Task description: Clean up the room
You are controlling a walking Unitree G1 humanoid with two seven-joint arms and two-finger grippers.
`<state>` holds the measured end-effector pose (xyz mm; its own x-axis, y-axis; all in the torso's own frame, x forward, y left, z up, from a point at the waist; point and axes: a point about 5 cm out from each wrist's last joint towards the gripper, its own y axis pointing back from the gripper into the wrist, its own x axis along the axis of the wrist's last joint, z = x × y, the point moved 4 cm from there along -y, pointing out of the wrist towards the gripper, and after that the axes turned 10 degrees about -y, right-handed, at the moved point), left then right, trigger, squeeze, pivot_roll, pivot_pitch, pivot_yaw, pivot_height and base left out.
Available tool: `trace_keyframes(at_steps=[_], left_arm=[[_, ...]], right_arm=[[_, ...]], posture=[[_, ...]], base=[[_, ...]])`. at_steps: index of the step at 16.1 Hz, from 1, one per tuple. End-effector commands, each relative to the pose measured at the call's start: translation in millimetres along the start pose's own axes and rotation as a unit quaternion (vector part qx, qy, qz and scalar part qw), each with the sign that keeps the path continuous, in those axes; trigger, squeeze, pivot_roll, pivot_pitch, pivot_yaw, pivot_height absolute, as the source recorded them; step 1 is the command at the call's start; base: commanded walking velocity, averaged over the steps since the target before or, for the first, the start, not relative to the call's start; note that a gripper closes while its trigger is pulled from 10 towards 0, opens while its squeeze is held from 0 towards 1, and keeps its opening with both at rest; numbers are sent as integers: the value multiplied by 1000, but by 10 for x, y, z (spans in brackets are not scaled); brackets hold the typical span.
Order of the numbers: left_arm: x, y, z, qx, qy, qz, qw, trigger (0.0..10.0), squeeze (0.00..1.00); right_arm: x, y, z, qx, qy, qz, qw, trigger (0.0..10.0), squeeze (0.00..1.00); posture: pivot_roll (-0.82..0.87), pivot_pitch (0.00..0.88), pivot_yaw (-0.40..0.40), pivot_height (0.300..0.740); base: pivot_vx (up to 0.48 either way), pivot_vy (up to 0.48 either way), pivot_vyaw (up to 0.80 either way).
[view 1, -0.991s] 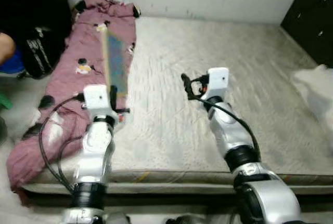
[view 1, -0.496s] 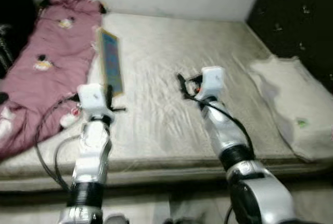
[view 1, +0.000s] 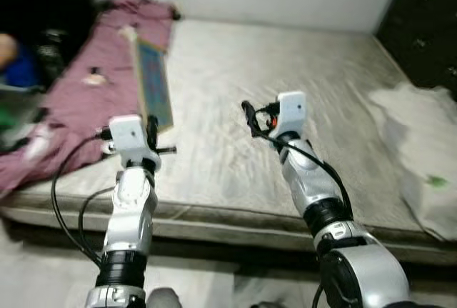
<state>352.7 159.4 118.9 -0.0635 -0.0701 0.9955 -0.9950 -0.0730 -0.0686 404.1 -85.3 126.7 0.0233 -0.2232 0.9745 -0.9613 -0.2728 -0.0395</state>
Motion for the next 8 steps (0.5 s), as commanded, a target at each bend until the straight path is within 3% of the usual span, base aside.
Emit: trace_keyframes(at_steps=[1, 6, 8], left_arm=[[154, -48, -28, 4, 2, 31, 1000, 10000, 0], [113, -3, 0, 1, 8, 28, 1000, 10000, 0], [76, 8, 54, -11, 12, 23, 1000, 10000, 0]], right_arm=[[51, -25, -15, 4, 2, 7, 1000, 10000, 0], [-5, 13, -3, 6, 3, 1, 1000, 10000, 0], [-40, 56, 7, 1, 9, 6, 1000, 10000, 0]], posture=[[99, 0, -74, 740], [91, 0, -64, 740], [59, 0, -20, 740]], base=[[0, 0, 0], [0, 0, 0], [0, 0, 0]])
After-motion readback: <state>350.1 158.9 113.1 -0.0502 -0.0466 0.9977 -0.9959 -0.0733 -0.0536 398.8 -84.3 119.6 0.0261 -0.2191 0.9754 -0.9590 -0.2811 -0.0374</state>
